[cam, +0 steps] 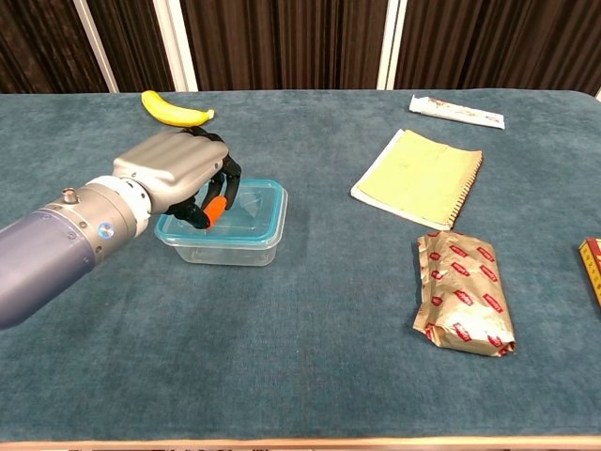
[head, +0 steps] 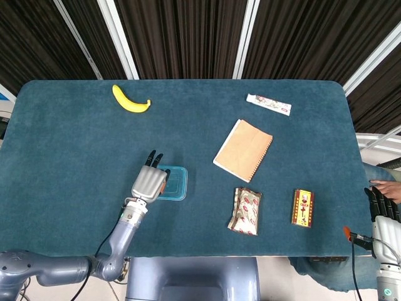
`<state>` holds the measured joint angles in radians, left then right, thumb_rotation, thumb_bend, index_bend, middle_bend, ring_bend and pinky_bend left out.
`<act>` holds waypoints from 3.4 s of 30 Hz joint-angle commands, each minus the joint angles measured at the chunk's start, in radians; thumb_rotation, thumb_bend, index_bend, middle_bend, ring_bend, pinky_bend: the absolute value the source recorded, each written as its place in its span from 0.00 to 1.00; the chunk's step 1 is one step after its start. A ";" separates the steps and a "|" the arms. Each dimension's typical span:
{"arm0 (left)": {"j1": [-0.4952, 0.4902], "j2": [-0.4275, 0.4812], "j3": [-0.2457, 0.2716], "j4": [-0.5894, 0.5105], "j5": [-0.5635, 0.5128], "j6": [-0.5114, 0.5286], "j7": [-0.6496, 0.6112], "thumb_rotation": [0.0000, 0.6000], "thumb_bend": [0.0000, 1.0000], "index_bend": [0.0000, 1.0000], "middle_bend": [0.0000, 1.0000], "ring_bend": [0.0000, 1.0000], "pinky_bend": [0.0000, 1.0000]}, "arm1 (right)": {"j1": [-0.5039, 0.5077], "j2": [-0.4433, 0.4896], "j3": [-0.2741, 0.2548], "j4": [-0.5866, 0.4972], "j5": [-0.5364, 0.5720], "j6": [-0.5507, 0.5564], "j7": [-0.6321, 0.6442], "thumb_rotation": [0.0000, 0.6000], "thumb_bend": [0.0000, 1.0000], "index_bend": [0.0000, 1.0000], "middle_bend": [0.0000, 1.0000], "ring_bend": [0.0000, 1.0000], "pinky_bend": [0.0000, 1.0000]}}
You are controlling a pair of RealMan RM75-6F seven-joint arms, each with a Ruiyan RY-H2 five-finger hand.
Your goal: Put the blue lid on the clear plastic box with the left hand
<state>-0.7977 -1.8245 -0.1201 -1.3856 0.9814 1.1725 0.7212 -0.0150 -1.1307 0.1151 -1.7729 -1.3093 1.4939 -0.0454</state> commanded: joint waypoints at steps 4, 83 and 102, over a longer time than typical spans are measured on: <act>0.009 -0.001 -0.001 0.007 0.003 -0.011 0.005 1.00 0.56 0.64 0.56 0.09 0.00 | 0.000 0.000 0.000 0.000 0.000 0.000 0.001 1.00 0.27 0.04 0.00 0.00 0.00; -0.029 0.078 -0.092 -0.193 0.007 -0.051 -0.012 1.00 0.55 0.67 0.55 0.09 0.00 | 0.001 -0.003 0.001 0.002 0.005 -0.001 -0.002 1.00 0.27 0.04 0.00 0.00 0.00; -0.028 0.072 -0.044 -0.215 -0.001 -0.077 -0.004 1.00 0.56 0.69 0.55 0.09 0.00 | 0.001 -0.002 0.000 0.000 0.006 -0.003 -0.002 1.00 0.27 0.04 0.00 0.00 0.00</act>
<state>-0.8256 -1.7551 -0.1681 -1.5944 0.9914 1.1018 0.7095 -0.0142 -1.1322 0.1150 -1.7729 -1.3037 1.4909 -0.0476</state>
